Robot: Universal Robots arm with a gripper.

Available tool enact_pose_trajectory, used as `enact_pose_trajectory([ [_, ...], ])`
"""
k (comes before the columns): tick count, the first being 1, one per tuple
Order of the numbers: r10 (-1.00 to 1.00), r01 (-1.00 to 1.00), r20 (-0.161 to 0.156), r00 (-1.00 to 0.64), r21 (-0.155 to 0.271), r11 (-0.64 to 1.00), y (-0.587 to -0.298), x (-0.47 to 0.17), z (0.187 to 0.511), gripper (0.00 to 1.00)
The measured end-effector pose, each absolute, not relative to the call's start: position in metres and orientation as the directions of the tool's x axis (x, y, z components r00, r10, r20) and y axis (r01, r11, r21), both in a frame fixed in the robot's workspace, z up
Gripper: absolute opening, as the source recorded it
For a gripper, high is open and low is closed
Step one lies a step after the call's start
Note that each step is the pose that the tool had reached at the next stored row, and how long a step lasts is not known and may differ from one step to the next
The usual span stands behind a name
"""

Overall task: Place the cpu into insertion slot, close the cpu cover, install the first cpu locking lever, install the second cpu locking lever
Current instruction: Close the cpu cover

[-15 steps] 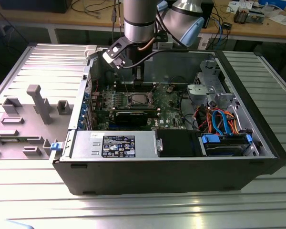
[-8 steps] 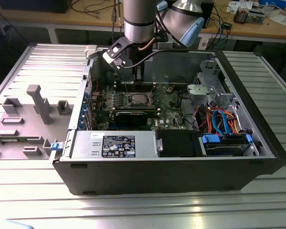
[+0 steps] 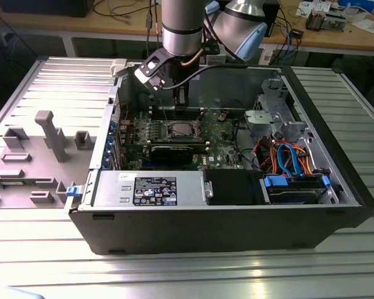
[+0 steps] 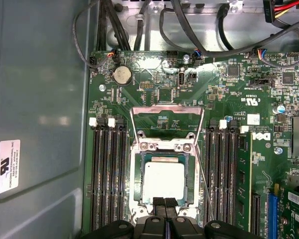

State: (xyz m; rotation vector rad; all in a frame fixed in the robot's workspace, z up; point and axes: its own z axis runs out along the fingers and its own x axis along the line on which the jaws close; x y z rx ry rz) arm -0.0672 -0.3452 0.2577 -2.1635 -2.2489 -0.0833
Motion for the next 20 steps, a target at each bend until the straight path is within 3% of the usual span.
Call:
enact_pose_trajectory([
  [20, 0.997, 0.998, 0.051, -0.051, 0.025, 0.05, -0.3452, -0.0671, 0.2667, 0.11],
])
